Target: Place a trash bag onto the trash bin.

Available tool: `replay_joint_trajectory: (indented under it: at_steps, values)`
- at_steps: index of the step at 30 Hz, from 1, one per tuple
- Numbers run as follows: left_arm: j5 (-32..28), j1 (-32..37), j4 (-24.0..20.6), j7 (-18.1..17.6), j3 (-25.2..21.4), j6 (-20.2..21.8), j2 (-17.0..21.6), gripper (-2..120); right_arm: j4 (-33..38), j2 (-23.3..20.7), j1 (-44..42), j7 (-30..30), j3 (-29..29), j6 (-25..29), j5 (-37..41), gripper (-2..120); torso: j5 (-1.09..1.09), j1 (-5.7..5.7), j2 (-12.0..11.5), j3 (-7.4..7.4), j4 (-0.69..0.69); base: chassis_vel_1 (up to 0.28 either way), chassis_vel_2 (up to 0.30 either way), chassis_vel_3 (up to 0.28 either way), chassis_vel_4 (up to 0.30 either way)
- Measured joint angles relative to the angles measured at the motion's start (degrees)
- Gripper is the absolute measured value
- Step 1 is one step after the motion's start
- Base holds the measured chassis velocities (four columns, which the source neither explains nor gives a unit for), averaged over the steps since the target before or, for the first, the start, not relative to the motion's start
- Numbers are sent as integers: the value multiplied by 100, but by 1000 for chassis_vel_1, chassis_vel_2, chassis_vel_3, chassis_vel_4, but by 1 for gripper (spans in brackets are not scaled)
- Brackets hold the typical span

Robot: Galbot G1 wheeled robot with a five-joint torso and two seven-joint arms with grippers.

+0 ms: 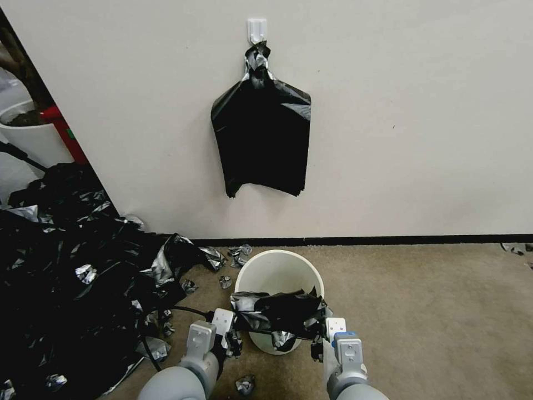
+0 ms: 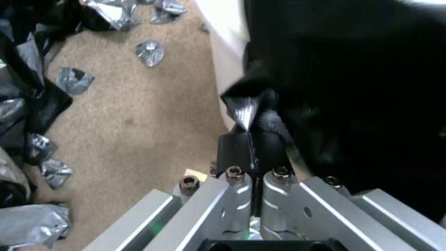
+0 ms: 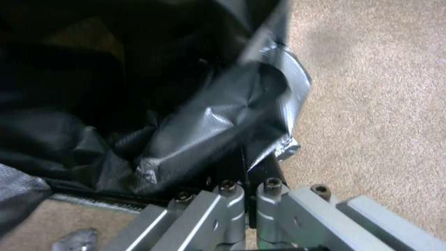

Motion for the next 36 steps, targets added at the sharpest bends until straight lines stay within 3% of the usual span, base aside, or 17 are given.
replay_joint_trajectory:
  at_steps: [17,26,30,36]
  values:
    - [9,-666,975,-78,239,-16,-325,0,-652,55,245,-354,97,2,-434,0,0,0,0,0,0,0,0,0,0]
    - [16,-698,1071,-105,257,-26,-402,0,-801,102,165,-668,171,262,-907,0,0,0,0,0,0,0,0,0,0]
    - [-40,-631,1013,-160,148,-28,-355,0,-606,78,62,-691,194,422,-945,14,-1,0,0,0,1,0,0,0,0]
    - [-220,-463,786,-173,-140,-32,-164,23,-92,-164,-346,-577,153,588,-943,37,-1,0,0,0,0,0,0,0,0]
